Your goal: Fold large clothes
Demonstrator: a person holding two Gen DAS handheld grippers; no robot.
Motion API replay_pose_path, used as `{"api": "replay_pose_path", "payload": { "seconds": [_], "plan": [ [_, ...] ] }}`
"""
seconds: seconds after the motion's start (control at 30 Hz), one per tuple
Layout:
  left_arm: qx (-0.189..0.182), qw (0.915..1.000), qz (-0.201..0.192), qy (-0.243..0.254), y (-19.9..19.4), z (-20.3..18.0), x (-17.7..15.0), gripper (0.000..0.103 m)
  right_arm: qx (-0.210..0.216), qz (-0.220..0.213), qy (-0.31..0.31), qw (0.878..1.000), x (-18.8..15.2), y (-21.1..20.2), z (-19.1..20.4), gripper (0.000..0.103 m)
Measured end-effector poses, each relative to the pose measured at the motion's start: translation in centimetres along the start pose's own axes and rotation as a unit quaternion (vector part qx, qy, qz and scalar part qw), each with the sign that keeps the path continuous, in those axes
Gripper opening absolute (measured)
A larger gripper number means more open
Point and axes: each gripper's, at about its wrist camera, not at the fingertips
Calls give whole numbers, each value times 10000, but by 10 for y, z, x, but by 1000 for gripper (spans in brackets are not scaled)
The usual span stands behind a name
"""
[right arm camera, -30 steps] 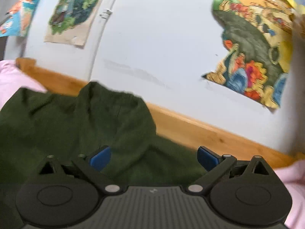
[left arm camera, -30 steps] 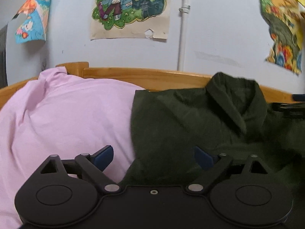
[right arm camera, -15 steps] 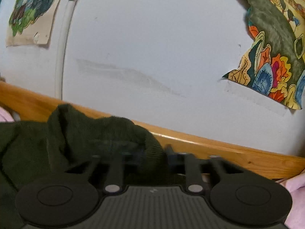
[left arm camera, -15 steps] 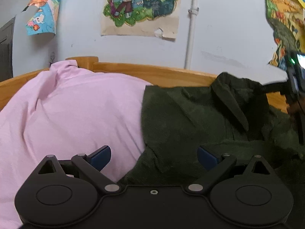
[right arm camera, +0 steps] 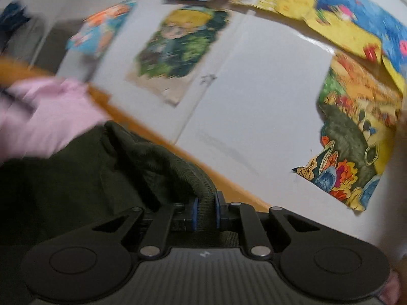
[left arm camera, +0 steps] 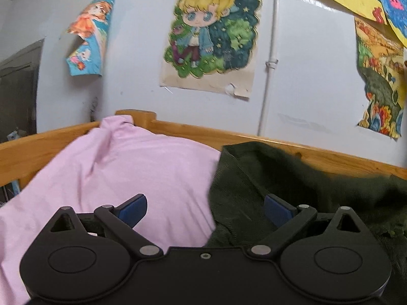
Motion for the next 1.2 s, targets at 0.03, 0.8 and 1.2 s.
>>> {"api": "replay_pose_path", "payload": {
  "seconds": [0.03, 0.8, 1.2],
  "plan": [
    [2, 10000, 22, 3, -1, 0, 1, 99, 36, 69, -166, 9998, -8, -6, 10, 14],
    [355, 9990, 62, 279, 79, -42, 6, 73, 589, 1013, -774, 9901, -62, -25, 56, 17],
    [209, 9936, 919, 618, 102, -31, -21, 18, -36, 910, 257, 9955, -3, -5, -50, 68]
  ]
}}
Point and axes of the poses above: each gripper's, at about its wrist camera, not at the fingertips, and y roughly the way its jaws point, z to its left, x to its top
